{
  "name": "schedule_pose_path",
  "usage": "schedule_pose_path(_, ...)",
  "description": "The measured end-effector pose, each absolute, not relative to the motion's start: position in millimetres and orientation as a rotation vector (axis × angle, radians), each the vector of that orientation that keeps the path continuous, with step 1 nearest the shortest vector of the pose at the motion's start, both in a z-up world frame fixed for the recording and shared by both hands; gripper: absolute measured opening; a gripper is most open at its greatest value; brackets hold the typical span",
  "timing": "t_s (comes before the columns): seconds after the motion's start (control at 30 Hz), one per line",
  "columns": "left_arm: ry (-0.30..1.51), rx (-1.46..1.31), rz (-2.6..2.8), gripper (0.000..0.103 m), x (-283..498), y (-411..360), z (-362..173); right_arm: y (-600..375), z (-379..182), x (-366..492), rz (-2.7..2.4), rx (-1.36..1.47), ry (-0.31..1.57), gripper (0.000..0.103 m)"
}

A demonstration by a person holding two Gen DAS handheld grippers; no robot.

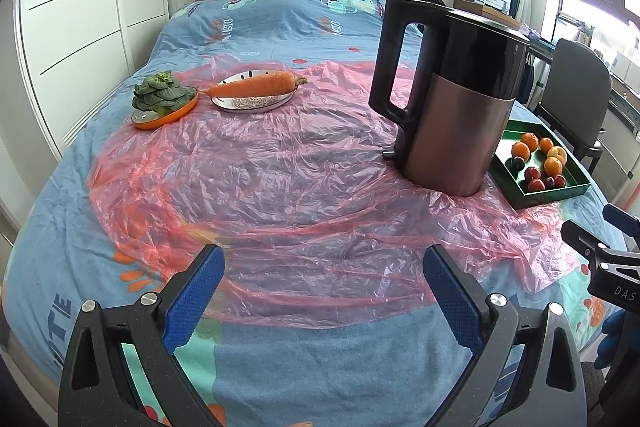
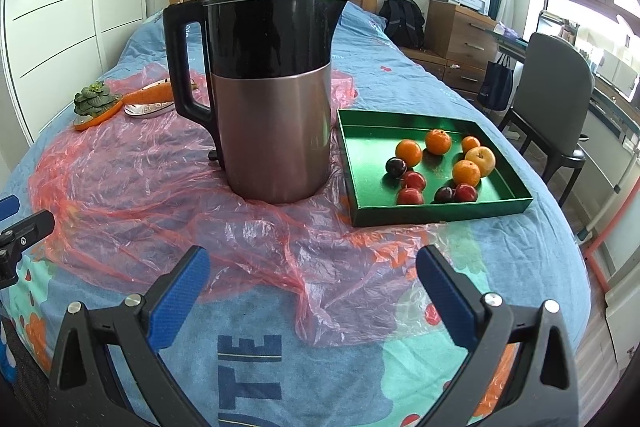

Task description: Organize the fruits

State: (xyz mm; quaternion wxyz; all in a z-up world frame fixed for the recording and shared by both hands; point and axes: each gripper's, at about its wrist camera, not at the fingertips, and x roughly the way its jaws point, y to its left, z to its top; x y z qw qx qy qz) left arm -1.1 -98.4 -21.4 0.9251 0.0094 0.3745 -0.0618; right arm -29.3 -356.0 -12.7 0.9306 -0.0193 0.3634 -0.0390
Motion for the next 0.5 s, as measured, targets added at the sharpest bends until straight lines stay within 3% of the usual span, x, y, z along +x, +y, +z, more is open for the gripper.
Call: schedule_pose_path(0.5, 0.746, 0.006, -0.137, 0.098, -1.1, -95.7, -16.0, -356.3, -8.5, -28.0, -0.071, -0.052, 0.741, 0.103)
